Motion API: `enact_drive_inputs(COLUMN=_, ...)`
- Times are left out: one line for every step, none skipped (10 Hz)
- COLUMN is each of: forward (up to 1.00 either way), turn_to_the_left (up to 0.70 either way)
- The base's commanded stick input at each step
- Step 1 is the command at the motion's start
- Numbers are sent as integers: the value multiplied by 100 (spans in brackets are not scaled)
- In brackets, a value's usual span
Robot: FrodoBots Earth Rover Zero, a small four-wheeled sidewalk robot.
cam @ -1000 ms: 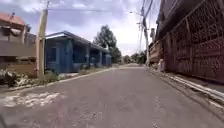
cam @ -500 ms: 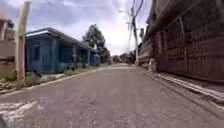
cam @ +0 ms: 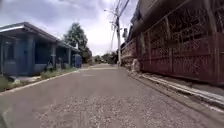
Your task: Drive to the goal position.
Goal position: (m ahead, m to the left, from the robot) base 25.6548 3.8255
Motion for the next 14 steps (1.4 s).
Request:
enact_drive_inputs(forward=70, turn_to_the_left=0)
enact_drive_inputs(forward=70, turn_to_the_left=0)
enact_drive_inputs(forward=70, turn_to_the_left=0)
enact_drive_inputs(forward=70, turn_to_the_left=0)
enact_drive_inputs(forward=70, turn_to_the_left=0)
enact_drive_inputs(forward=70, turn_to_the_left=0)
enact_drive_inputs(forward=70, turn_to_the_left=0)
enact_drive_inputs(forward=70, turn_to_the_left=0)
enact_drive_inputs(forward=70, turn_to_the_left=0)
enact_drive_inputs(forward=70, turn_to_the_left=35)
enact_drive_inputs(forward=70, turn_to_the_left=35)
enact_drive_inputs(forward=70, turn_to_the_left=35)
enact_drive_inputs(forward=70, turn_to_the_left=15)
enact_drive_inputs(forward=70, turn_to_the_left=0)
